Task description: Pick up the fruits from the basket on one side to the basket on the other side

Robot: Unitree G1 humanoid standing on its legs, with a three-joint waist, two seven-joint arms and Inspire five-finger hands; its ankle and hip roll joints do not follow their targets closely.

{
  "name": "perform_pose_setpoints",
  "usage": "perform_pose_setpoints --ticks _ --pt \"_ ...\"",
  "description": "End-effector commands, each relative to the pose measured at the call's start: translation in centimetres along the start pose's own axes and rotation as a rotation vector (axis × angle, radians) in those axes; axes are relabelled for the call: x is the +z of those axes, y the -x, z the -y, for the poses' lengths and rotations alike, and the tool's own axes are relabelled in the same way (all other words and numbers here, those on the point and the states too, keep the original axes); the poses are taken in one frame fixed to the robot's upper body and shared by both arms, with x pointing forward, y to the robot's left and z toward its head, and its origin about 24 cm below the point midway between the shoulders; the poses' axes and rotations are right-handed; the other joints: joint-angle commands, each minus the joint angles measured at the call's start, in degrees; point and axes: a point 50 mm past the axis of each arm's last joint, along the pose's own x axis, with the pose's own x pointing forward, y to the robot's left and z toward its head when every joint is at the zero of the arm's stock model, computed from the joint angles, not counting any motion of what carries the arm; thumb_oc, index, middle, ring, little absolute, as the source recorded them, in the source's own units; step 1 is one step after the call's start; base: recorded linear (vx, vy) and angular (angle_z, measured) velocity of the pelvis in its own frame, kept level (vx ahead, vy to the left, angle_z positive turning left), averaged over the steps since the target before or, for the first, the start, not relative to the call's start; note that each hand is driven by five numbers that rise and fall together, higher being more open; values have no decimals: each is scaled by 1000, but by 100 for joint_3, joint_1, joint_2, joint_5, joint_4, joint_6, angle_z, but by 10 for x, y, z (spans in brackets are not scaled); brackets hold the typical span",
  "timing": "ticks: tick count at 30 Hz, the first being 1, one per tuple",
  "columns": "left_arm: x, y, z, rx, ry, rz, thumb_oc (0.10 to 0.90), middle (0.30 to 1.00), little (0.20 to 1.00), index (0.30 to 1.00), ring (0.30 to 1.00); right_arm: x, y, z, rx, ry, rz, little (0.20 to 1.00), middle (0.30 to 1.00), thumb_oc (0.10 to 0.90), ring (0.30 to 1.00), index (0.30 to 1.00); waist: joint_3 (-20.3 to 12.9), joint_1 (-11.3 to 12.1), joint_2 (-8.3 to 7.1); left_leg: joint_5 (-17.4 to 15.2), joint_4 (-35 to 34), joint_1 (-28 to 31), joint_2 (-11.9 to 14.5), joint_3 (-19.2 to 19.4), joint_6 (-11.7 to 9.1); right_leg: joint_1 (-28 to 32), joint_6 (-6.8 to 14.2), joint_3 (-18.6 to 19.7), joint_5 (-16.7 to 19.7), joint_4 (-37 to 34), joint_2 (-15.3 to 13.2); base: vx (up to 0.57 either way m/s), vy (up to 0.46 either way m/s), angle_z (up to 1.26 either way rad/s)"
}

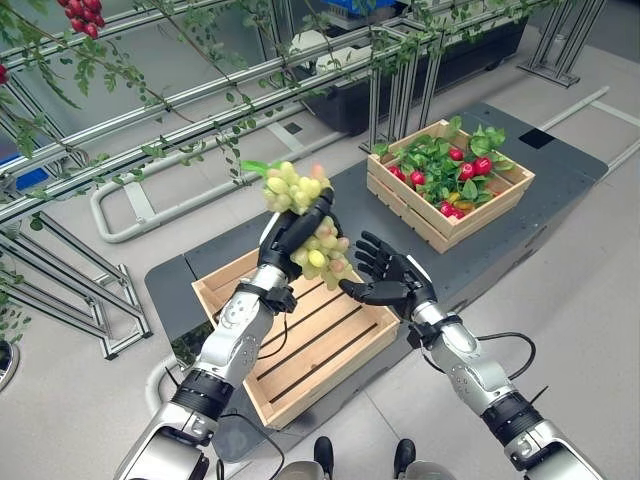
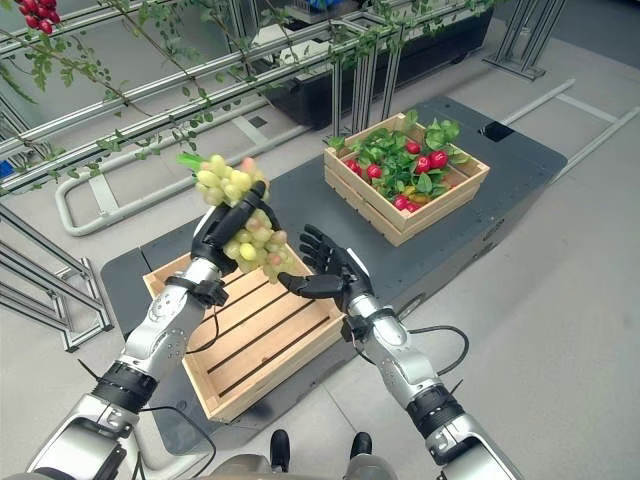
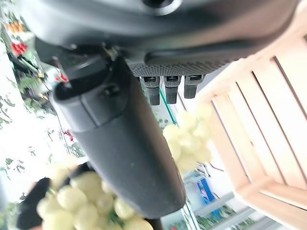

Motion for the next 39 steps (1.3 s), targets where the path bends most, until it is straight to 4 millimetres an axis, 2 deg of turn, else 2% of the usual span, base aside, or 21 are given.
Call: perform_pose_setpoints --ticks 1,6,15,16,17,19,27,30,33,34,35,39 --pt "33 -25 20 -179 -111 116 400 300 300 300 300 50 -19 -35 162 27 237 900 900 800 900 900 -898 83 -86 -746 12 113 -1 -11 -272 344 -6 -81 -646 14 -179 44 -22 1" --pt "30 -26 29 -275 -180 89 400 300 300 300 300 54 -23 -45 211 50 231 900 900 800 900 900 -946 106 -99 -775 12 148 17 10 -274 369 -6 -70 -675 14 -173 13 -6 0" --pt "33 -30 49 -389 -299 103 400 300 300 300 300 55 -27 -61 288 -67 224 900 900 800 900 900 -946 139 -136 -800 12 212 31 -2 -273 433 -17 -81 -697 14 -162 0 0 0" --pt "33 -30 50 -385 -295 103 400 300 300 300 300 55 -27 -62 292 -82 226 794 794 729 794 794 -949 142 -137 -805 12 213 29 -5 -270 436 -16 -81 -700 14 -160 0 0 0" --pt "33 -30 51 -386 -295 106 400 300 300 300 300 54 -27 -63 286 -100 226 900 900 800 900 900 -950 145 -138 -808 12 218 27 -9 -267 441 -16 -80 -703 14 -159 0 0 0" --pt "33 -29 54 -402 -303 122 400 300 300 300 300 52 -28 -65 280 -156 213 900 900 800 900 900 -959 150 -137 -818 12 229 29 -7 -266 448 -15 -77 -710 14 -162 0 0 0" --pt "38 -24 53 -375 -144 201 400 300 300 300 300 31 -24 -59 221 -425 142 900 900 800 900 900 -1016 131 -144 -841 12 246 47 19 -268 452 -14 -71 -711 14 -170 0 0 0" --pt "39 -22 58 -386 -84 234 400 300 300 300 300 17 -22 -57 207 -553 101 900 900 800 900 900 -1022 128 -159 -853 12 256 51 24 -264 457 -14 -86 -710 14 -175 0 0 0" --pt "40 -21 63 -396 -79 243 400 300 300 300 300 14 -20 -57 207 -614 120 900 900 800 900 900 -1021 132 -163 -859 12 264 49 15 -259 461 -10 -89 -707 14 -175 0 0 0" --pt "40 -21 64 -395 -81 242 400 300 300 300 300 17 -20 -57 212 -645 147 469 469 513 469 469 -1024 131 -166 -863 12 268 48 12 -258 464 -6 -89 -705 14 -176 0 0 0" --pt "40 -21 64 -391 -79 239 400 300 300 300 300 19 -20 -57 216 -663 167 300 300 400 300 300 -1027 131 -168 -865 12 271 48 13 -256 467 -4 -85 -708 14 -175 0 0 0" --pt "35 -21 60 -349 -82 217 400 300 300 300 300 24 -20 -55 200 -698 226 300 300 400 300 300 -1040 135 -168 -881 12 296 39 5 -240 484 -7 -68 -715 14 -172 0 0 0"
